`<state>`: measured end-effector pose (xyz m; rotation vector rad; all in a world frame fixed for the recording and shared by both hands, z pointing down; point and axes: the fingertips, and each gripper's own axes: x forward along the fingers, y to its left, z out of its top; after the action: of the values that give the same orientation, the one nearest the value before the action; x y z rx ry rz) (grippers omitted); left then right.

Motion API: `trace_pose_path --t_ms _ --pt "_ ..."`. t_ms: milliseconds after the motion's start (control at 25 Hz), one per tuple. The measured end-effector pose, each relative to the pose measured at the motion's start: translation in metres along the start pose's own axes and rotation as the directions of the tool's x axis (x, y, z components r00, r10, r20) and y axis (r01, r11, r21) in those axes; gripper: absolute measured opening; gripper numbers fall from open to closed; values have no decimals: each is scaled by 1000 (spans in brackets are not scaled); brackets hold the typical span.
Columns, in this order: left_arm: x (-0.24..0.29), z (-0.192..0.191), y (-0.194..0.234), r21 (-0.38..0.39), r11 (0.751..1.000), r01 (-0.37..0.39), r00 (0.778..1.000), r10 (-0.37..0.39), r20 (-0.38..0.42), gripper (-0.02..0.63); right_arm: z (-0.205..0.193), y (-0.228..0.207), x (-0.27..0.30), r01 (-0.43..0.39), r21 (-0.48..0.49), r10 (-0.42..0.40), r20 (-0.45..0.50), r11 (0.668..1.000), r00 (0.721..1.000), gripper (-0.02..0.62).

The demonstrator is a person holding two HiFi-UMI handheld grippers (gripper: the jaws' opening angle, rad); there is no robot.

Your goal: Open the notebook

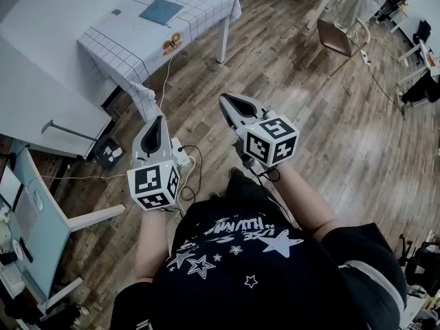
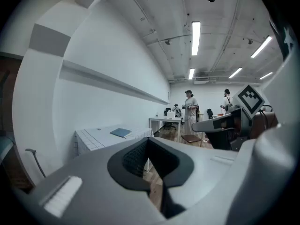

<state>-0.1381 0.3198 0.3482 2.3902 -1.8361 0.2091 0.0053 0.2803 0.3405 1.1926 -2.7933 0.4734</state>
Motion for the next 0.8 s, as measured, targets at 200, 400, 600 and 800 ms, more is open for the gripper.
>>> trace_pose_path --t_ms 200,400,600,800 --pt "-4 -3 0 7 1000 13 1000 -13 4 9 -4 9 -1 8 -12 -8 -1 1000 1000 17" --pt "-11 -10 0 -13 1000 16 1000 -16 2 9 -12 11 -8 28 -17 -28 -15 999 999 17" --pt "-17 -16 1 -30 1000 7 1000 -8 -10 9 -12 14 -17 43 -7 -43 -4 999 999 17" --pt "-23 -14 3 -55 998 17 1000 -16 16 9 -6 17 -24 54 9 -55 42 998 998 17"
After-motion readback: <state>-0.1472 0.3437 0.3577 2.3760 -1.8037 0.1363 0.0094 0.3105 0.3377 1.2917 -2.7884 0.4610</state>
